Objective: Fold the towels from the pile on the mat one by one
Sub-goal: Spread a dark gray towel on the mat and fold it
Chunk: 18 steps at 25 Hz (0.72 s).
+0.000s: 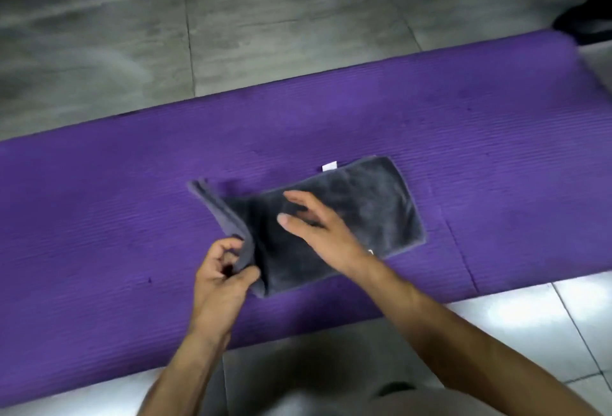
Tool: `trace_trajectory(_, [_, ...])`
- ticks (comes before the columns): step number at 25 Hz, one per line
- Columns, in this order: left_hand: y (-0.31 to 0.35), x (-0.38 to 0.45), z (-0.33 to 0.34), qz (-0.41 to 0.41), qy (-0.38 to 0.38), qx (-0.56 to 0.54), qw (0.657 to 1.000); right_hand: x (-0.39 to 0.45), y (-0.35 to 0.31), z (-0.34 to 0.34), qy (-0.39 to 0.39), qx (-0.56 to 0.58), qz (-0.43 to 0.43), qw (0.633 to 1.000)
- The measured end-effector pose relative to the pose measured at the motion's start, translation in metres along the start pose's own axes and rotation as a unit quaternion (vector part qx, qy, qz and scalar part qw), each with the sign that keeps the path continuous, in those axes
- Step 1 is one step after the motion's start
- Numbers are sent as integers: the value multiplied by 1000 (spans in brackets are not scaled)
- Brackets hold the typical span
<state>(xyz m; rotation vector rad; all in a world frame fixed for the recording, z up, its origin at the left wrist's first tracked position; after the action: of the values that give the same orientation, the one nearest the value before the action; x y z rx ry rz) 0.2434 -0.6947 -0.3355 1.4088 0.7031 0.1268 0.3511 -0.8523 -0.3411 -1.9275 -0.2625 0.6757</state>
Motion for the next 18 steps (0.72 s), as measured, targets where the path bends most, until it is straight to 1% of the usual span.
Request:
trace_trajectory(1, [4, -7, 27, 15, -50, 32, 998, -2, -10, 1, -51, 149, 61, 986])
trace_trajectory(2, [6, -16, 54, 19, -113, 62, 991, 3, -5, -2, -68, 252, 107, 959])
trace_trajectory(3, [6, -26, 77, 30, -188, 97, 977, 8, 5, -10, -57, 302, 134, 942])
trace_trajectory(4, [1, -33, 92, 58, -255, 138, 955, 13, 20, -21, -18, 298, 156, 942])
trace_trajectory(5, [-8, -38, 100, 102, -277, 198, 935, 17, 35, -34, 28, 266, 171, 948])
trace_trajectory(6, [-20, -38, 102, 154, -250, 270, 917, 20, 49, -47, 65, 220, 172, 958])
trace_trajectory(7, [-33, -37, 99, 198, -203, 348, 893, 21, 60, -61, 89, 183, 168, 964])
trace_trajectory(8, [-43, -35, 93, 212, -159, 424, 866, 23, 68, -73, 105, 157, 161, 969])
trace_trajectory(9, [-53, -34, 86, 195, -123, 480, 846, 23, 73, -86, 115, 138, 146, 973])
trace_trajectory(10, [-61, -33, 79, 159, -101, 514, 837, 24, 76, -98, 117, 127, 131, 976])
trace_trajectory(11, [-67, -32, 73, 125, -91, 523, 838, 25, 79, -111, 117, 112, 114, 980])
trace_trajectory(13, [-76, -30, 67, 88, -90, 522, 844, 32, 94, -127, 99, 64, 87, 989])
trace_trajectory(15, [-77, -28, 72, 91, -85, 509, 852, 35, 103, -133, 96, 16, 93, 991])
trace_trajectory(18, [-71, -25, 84, 99, -89, 496, 858, 37, 102, -133, 115, -53, 94, 987])
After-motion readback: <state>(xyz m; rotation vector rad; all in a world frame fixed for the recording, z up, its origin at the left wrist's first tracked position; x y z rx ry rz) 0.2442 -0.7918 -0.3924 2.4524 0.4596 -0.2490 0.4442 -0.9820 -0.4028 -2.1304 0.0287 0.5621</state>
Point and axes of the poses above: each hand's wrist, its own x-axis towards the middle knuckle, its own z-axis out of the palm, y = z × x, the point moved 2 cm from there along x, towards the middle knuckle, and after that the axes turned 9 degrees about -x, right-handed, at the moved point
